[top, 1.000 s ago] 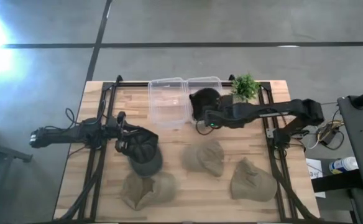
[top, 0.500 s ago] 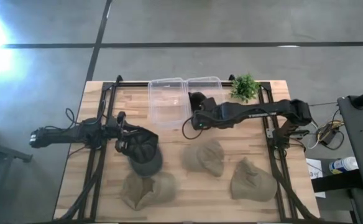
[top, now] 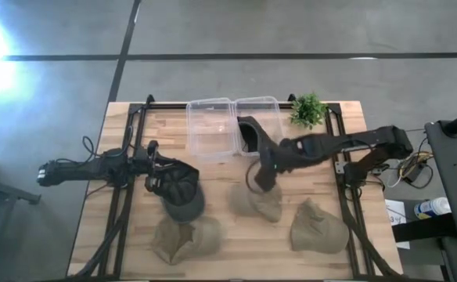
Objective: Pick & Place hat
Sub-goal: Put the top brown cap into the left transparent bin
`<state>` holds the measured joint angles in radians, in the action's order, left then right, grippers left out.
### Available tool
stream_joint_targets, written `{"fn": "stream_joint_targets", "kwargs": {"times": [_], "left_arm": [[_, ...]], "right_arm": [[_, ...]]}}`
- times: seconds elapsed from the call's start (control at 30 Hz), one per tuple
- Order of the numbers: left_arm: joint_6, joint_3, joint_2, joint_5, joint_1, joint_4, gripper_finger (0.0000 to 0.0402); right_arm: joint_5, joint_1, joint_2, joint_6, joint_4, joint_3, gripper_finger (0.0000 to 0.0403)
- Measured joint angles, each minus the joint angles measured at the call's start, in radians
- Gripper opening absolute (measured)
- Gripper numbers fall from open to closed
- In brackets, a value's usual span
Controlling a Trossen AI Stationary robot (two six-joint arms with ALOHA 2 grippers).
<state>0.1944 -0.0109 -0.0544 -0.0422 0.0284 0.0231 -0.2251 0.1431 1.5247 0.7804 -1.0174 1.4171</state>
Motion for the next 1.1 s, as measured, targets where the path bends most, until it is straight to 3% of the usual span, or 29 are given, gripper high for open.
{"fn": "stream_joint_targets", "kwargs": {"times": [0.27,0.47,0.67,0.73,1.0,1.1], "left_arm": [[0.0,0.0,0.0,0.0,0.0,0.0,0.0104],[0.026,0.0,-0.001,0.0,0.0,0.022,0.0104],[0.734,0.0,0.0,0.018,0.0,0.156,0.0104],[0.901,0.0,0.0,0.017,0.0,0.173,0.0104],[1.139,0.0,-0.001,-0.099,0.0,0.187,0.0104],[1.152,0.0,-0.009,-0.089,0.0,0.218,0.0104]], "right_arm": [[0.047,0.119,0.06,0.172,0.06,-0.162,0.0182],[0.08,0.119,0.064,0.358,0.384,-0.339,0.0174],[0.069,0.124,0.082,0.529,0.509,-0.452,0.0167],[0.069,0.126,0.103,0.557,0.514,-0.473,0.0167],[0.083,0.122,0.193,0.573,0.551,-0.491,0.0166],[0.098,0.122,0.224,0.559,0.59,-0.489,0.0166]]}}
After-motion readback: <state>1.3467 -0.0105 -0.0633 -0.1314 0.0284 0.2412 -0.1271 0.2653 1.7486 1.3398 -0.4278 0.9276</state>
